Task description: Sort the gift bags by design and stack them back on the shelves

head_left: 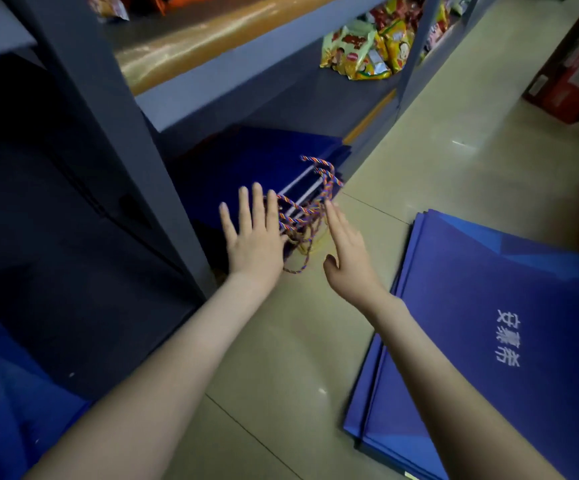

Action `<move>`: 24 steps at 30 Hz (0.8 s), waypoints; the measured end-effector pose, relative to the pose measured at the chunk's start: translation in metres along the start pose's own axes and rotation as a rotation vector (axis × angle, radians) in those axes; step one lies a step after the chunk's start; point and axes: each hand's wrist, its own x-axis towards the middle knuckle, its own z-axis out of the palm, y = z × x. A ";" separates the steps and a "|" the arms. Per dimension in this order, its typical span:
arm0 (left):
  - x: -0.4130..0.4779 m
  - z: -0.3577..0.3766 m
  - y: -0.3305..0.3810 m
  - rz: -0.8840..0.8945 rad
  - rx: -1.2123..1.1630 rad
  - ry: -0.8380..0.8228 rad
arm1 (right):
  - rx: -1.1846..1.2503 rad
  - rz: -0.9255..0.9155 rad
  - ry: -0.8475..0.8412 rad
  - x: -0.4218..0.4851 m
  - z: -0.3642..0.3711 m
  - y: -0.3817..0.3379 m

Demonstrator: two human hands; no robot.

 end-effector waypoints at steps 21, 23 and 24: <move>-0.216 0.112 0.206 1.135 -0.007 -0.449 | -0.104 1.228 0.098 -0.335 -0.063 0.164; -0.214 0.121 0.201 1.118 0.010 -0.424 | -0.116 1.151 0.007 -0.329 -0.046 0.151; -0.211 0.122 0.197 1.079 0.040 -0.433 | -0.131 1.133 -0.005 -0.324 -0.040 0.148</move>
